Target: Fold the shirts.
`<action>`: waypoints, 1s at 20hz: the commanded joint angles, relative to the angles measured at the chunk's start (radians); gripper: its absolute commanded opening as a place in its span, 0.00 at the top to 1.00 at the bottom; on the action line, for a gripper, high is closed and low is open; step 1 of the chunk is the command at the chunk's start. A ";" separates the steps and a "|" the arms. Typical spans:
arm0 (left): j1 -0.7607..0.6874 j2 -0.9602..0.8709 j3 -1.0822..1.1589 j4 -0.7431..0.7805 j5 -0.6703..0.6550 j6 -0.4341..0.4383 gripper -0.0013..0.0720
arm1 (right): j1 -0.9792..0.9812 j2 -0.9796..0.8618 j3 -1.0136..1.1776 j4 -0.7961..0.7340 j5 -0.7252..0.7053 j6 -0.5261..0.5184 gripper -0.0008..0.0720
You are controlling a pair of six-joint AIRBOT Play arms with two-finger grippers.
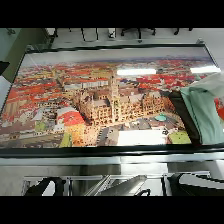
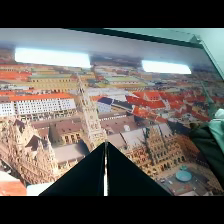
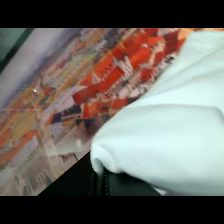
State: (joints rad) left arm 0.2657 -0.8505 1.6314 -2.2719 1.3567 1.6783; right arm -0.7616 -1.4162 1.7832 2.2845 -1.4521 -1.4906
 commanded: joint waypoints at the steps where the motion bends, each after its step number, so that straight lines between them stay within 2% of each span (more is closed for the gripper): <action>1: 0.001 0.001 0.000 0.000 0.006 0.000 0.97 | -0.042 0.039 -0.002 -0.133 -0.197 0.025 0.97; 6: -0.002 0.001 0.000 0.001 0.009 0.000 0.97 | -0.043 0.096 -0.002 -0.079 -0.249 0.024 0.97; 9: -0.033 0.000 0.000 0.003 0.007 0.001 0.97 | -0.041 0.100 -0.010 -0.093 -0.377 0.022 0.97; 12: -0.096 -0.009 0.000 0.003 0.001 0.001 0.97 | -0.041 0.125 -0.078 -0.257 -0.394 0.024 0.97; 18: -0.222 -0.085 0.000 0.003 0.004 0.001 0.97 | -0.041 0.177 -0.349 -0.608 -0.390 0.029 0.97; 20: -0.264 -0.124 0.000 0.003 0.001 0.001 0.97 | -0.041 0.177 -0.427 -0.666 -0.356 0.026 0.97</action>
State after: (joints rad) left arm 0.0574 -0.9306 1.6314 -2.2681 1.3602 1.6798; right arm -0.8024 -1.2480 1.4662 1.7699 -1.8301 -1.4643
